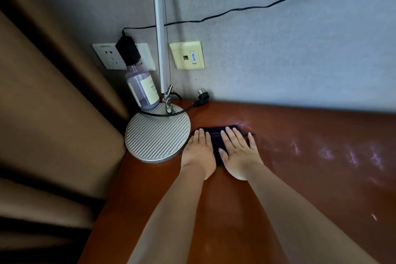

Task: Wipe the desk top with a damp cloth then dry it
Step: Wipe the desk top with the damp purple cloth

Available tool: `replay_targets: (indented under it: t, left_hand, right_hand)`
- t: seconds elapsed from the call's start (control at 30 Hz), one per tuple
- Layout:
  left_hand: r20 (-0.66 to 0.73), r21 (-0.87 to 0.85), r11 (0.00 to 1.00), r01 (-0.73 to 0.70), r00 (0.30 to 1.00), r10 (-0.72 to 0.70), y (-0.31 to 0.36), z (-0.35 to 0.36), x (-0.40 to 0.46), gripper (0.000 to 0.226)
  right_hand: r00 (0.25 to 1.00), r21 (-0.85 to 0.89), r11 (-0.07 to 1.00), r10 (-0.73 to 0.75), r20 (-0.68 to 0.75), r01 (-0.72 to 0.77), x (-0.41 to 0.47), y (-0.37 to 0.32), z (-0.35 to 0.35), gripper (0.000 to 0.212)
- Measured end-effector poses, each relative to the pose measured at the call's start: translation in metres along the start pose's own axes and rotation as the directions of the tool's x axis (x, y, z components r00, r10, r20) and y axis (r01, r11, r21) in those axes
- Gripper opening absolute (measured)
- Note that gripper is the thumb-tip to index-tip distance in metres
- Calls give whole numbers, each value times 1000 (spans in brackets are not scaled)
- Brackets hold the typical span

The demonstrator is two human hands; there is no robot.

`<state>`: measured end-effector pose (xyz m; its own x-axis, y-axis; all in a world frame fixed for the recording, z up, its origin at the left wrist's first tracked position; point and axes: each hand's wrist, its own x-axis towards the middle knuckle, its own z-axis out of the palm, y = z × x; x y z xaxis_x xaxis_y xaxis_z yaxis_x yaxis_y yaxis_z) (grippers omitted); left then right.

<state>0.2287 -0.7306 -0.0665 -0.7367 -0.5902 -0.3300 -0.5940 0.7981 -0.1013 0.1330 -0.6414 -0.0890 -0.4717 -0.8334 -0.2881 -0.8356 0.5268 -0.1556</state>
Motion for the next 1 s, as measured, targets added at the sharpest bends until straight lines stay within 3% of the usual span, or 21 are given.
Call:
replay_targets:
  t: [0.27, 0.5, 1.0]
  left_hand:
    - [7, 23, 1000, -3, 1000, 3, -3, -5, 10, 57]
    - [-9, 63, 997, -52, 999, 52, -5, 8, -27, 56]
    - [35, 135, 991, 3, 999, -8, -24, 36, -93, 57]
  right_hand:
    - [1000, 4, 1000, -7, 5, 7, 12, 1, -5, 59]
    - [999, 2, 1000, -20, 34, 20, -25, -14, 8, 59]
    - [994, -9, 997, -82, 76, 83, -79, -52, 28, 60]
